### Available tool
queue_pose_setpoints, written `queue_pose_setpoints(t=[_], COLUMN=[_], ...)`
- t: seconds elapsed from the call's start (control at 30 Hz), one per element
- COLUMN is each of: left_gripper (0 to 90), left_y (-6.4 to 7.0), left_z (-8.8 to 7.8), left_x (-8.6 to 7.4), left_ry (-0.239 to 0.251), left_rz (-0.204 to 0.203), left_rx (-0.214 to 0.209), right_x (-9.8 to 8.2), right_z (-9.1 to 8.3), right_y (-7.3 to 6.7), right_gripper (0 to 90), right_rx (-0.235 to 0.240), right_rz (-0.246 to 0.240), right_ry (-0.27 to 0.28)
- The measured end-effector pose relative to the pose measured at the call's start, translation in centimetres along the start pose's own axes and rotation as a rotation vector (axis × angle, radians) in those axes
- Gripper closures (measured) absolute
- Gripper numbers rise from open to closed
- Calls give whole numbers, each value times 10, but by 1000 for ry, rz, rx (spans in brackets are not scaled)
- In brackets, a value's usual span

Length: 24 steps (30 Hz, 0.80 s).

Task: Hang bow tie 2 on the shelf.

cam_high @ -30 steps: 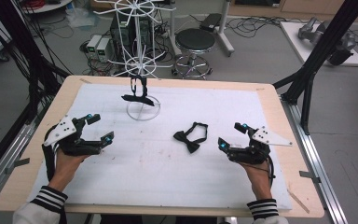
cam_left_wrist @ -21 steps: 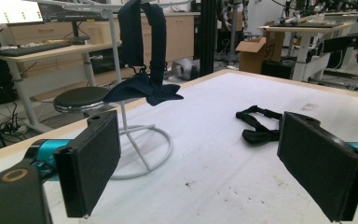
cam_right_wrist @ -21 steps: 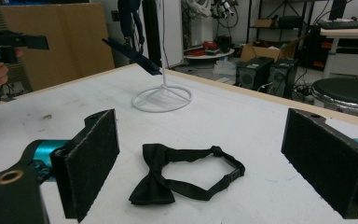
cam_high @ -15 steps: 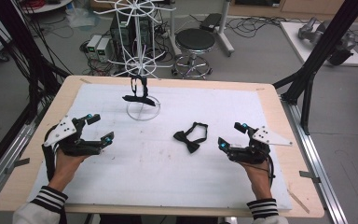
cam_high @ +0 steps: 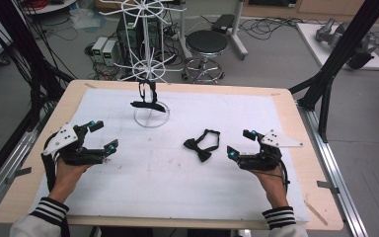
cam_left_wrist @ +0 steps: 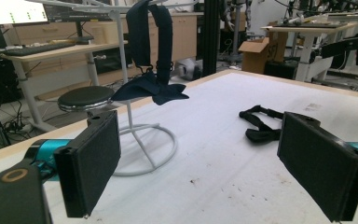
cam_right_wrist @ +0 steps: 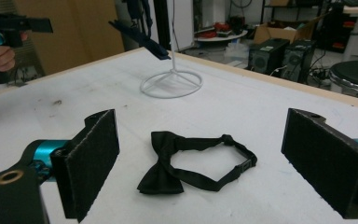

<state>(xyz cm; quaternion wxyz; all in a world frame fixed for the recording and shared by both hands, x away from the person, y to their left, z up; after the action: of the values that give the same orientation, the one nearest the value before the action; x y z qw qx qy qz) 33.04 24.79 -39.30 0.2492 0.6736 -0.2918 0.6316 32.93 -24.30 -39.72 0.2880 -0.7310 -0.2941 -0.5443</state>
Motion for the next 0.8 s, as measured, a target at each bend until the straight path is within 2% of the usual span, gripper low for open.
queue_pose_setpoints(t=[0.17,0.4,0.7,0.8], left_gripper=[137,137,137,137], left_y=[0,2,10,12], left_z=[-1,1,7,10], left_x=[-1,-3,-3,-3], left_ry=[8,11,3,-1], left_rz=[-21,-15,-2,-1], left_rx=[-18,-38,-68,-77], right_x=[6,13,10,11], right_z=[10,26,39,44], right_y=[-1,1,1,-1], right_gripper=[106,106,106,106], right_rx=[17,32,52,69], right_rz=[-23,-50,-80,-93], right_ry=[-45,-123,-252,-273])
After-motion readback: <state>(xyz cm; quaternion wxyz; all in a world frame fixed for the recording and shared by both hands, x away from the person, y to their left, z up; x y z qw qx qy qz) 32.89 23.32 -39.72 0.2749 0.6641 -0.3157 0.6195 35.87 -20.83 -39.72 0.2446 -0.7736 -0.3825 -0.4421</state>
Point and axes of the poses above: each handheld gripper's, and its own axes: z roughly forward along the jaws, x roughly out of its top, y roughly to its right, the point moved 3 cm from there along z, roughly forward along the jaws, and after that the axes turned 2 degrees about x, right-handed, at the moved point
